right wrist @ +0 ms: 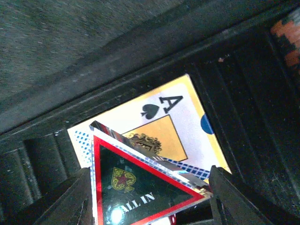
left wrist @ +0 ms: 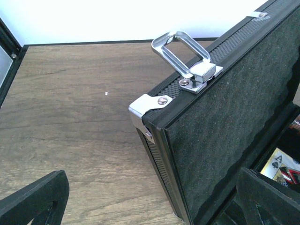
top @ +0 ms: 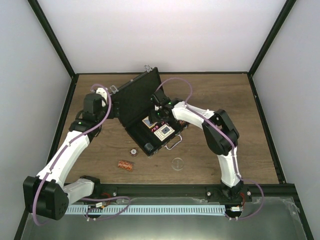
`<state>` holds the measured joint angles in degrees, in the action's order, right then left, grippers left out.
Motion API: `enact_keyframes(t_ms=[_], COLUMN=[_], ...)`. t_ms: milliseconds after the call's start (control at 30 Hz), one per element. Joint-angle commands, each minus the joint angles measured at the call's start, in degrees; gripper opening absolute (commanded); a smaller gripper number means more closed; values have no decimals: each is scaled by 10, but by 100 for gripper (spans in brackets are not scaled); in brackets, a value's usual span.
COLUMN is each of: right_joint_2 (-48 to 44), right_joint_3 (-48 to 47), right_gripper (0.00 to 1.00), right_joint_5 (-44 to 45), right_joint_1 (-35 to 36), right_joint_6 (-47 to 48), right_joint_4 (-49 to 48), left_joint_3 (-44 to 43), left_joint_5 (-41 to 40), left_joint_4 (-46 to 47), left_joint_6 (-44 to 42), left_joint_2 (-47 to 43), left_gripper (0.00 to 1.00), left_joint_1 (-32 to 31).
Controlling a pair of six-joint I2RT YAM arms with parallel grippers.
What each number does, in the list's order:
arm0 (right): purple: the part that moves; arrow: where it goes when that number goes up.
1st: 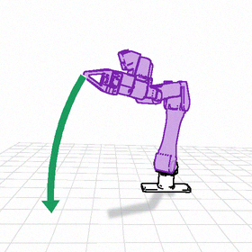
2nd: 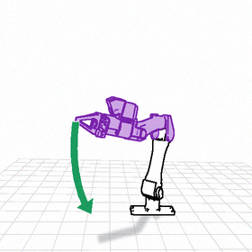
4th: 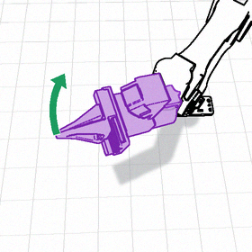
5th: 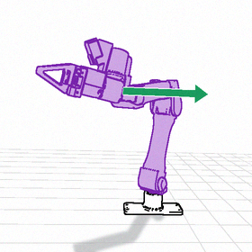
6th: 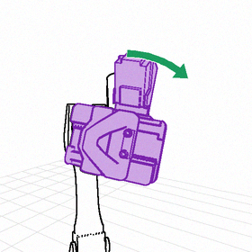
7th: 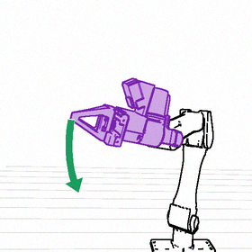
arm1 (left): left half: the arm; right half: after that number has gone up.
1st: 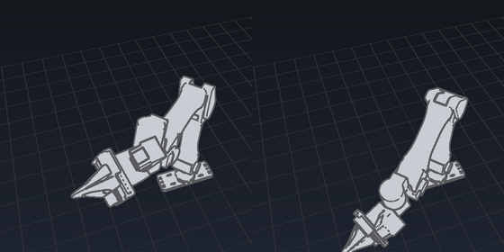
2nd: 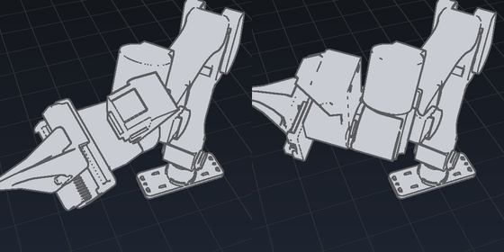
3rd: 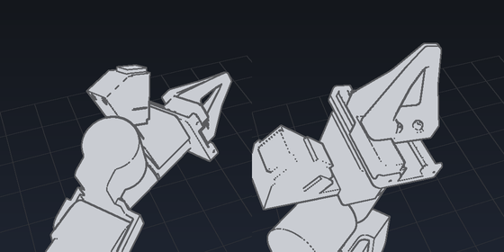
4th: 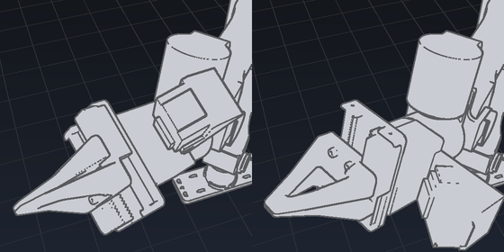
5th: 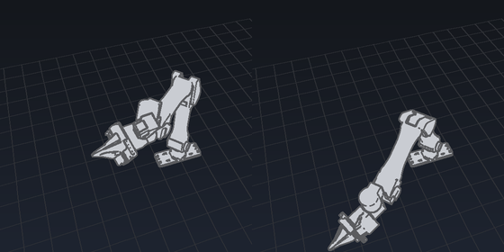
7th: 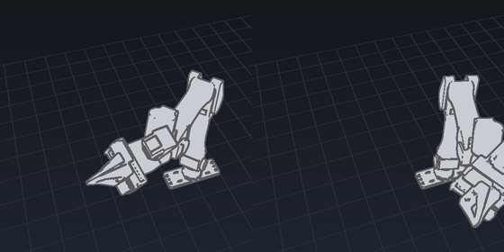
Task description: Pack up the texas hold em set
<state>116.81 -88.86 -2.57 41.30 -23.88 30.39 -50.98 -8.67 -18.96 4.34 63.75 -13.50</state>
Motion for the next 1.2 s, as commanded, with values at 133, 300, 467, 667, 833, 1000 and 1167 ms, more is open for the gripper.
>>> enact_keyframes(t_ms=[133,300,467,667,833,1000,1167], right_joint_2=[42,60,71,95,109,105,112], right_joint_3=[-39,-49,-69,-86,-97,-99,-116], right_gripper=[56,56,57,57,57,62,73], right_joint_5=[13,12,14,21,30,38,42], right_joint_1=[11,16,23,26,25,28,30], right_joint_6=[-47,-53,-55,-59,-63,-65,-63], right_joint_4=[31,43,49,61,78,90,102], left_joint_3=[-2,-3,-2,-3,-4,-5,-7], left_joint_5=[13,13,14,22,24,26,27], left_joint_4=[4,3,4,3,2,1,-1], left_joint_6=[6,6,6,8,9,10,12], left_joint_2=[16,16,16,17,17,14,12], left_gripper=[100,100,100,100,100,100,100], left_joint_1=[0,0,0,0,0,0,0])
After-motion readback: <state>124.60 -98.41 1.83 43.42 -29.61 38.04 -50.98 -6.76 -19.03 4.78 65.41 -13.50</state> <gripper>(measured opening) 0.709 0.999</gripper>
